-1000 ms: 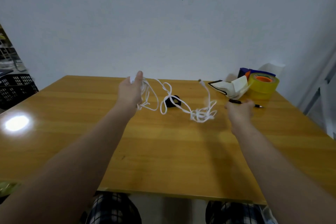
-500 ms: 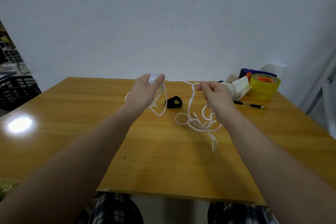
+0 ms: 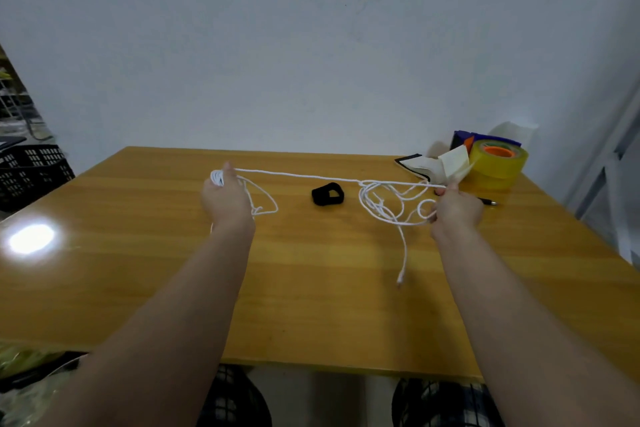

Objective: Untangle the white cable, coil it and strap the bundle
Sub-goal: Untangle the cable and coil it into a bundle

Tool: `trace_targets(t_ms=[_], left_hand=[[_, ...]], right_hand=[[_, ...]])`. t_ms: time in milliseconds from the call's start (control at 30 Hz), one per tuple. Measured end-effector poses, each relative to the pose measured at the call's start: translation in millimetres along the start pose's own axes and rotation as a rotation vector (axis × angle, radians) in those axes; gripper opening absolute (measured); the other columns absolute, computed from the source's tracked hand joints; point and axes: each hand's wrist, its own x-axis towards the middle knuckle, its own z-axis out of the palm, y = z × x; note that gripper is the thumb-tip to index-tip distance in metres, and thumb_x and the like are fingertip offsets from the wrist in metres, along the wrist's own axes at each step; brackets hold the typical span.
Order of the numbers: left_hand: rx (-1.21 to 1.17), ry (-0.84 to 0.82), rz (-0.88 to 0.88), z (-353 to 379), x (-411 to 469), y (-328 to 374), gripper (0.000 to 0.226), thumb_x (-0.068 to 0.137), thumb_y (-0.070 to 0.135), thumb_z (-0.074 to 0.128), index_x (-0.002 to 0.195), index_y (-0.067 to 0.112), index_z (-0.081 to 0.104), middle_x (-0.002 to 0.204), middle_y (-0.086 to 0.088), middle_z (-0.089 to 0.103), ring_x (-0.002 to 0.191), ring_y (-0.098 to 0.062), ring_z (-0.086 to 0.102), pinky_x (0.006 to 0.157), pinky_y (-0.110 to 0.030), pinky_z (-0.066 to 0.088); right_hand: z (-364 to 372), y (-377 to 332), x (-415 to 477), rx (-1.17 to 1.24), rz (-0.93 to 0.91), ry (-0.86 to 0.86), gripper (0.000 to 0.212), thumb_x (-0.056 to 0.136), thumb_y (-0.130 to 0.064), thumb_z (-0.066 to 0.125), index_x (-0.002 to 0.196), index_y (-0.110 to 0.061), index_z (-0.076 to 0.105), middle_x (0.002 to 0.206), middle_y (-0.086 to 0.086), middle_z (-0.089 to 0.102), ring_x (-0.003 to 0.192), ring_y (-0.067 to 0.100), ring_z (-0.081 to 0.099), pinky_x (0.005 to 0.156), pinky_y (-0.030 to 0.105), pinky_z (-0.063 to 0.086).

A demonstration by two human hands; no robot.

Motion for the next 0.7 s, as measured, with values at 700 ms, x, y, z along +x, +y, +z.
trace_targets(t_ms=[700], left_hand=[[-0.404,-1.345,-0.489,16,-80,44,0.043,0.08,0.052,0.043,0.055,0.016,0.045,0.032,0.006,0.028,0.018,-0.002,0.025,0.025,-0.011,0.022]], right_hand=[[12,-21,-102,-0.076,-0.278,-1.298,0.024,0.087,-0.01,0.061,0.11,-0.007,0.063,0.094,0.012,0.071,0.086,0.023,0.069,0.08,0.033,0.056]])
